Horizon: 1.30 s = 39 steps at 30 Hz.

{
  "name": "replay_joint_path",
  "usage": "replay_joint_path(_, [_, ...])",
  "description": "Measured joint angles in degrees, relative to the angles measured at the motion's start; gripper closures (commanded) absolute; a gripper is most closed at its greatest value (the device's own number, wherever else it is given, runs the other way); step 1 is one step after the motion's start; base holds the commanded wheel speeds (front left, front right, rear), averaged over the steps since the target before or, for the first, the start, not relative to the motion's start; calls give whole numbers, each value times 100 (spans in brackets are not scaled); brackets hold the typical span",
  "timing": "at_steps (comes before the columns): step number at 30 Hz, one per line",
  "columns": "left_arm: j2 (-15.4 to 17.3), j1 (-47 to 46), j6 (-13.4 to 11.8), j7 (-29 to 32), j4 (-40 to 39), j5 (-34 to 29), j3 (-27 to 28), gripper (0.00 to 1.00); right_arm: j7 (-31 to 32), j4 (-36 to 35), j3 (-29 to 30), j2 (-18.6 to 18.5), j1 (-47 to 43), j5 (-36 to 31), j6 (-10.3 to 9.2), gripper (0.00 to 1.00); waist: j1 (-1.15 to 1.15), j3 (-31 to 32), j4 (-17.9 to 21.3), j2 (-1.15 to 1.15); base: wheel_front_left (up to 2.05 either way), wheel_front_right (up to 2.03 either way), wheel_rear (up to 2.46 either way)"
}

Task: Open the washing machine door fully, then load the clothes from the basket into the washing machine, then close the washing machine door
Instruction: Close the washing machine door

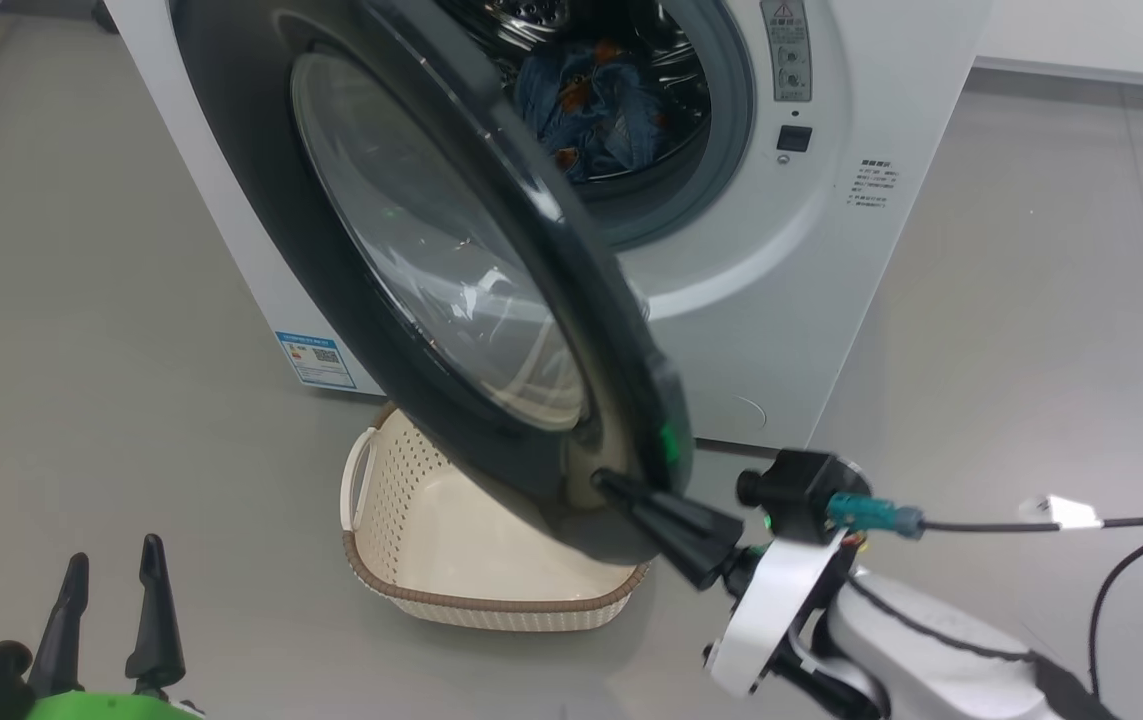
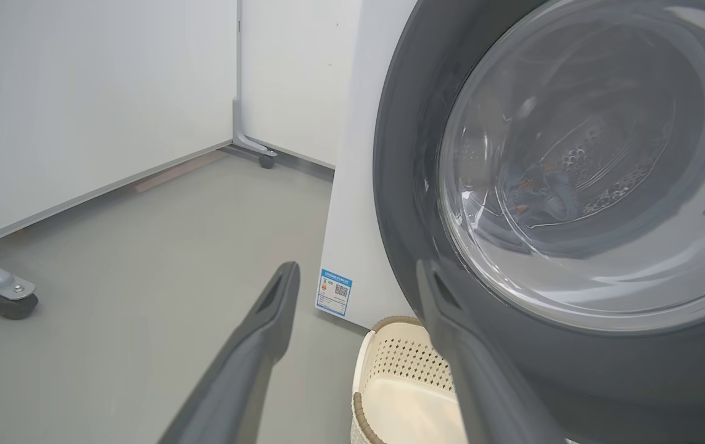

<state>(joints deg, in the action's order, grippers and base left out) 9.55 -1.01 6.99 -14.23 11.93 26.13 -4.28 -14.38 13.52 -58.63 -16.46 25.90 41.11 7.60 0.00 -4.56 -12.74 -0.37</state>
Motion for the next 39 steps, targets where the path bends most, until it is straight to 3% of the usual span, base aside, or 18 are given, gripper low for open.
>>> replay_joint_path(20, [115, -395, 0, -16, -237, 71, -14, 0, -1, 526, 1336, -499, 916, -89, -168, 100, 0, -834, -85, 0, 0, 0, 0])
replay_joint_path(39, [125, -908, 0, -16, -428, 213, -192, 0, -1, 1117, 1495, -937, 2106, -290, -100, 100, 0, -1660, -199, 0, 0, 0, 0])
